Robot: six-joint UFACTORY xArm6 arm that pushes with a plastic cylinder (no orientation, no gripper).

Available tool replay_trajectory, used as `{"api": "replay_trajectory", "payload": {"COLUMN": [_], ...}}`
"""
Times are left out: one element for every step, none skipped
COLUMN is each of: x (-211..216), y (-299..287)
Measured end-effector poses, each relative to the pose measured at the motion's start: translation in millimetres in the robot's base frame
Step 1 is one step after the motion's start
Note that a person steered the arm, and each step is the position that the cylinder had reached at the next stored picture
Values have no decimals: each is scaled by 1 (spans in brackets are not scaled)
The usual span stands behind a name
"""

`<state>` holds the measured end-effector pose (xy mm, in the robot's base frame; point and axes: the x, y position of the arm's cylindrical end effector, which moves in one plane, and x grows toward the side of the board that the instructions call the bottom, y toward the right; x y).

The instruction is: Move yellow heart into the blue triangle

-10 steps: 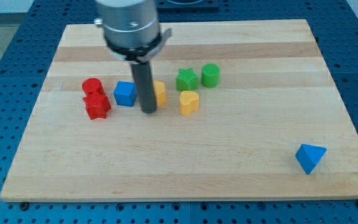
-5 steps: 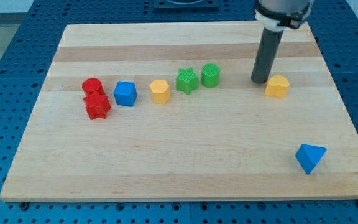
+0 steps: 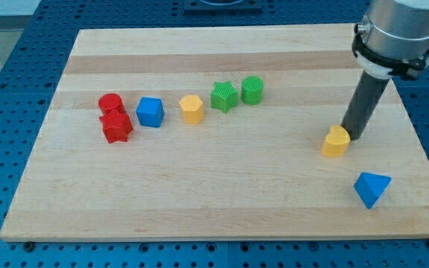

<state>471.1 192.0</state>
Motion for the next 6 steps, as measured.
{"api": "replay_trajectory", "payload": {"x": [-25,-16,11,26,46,58], "y": [-4,-40,-41,-5,4,1]}}
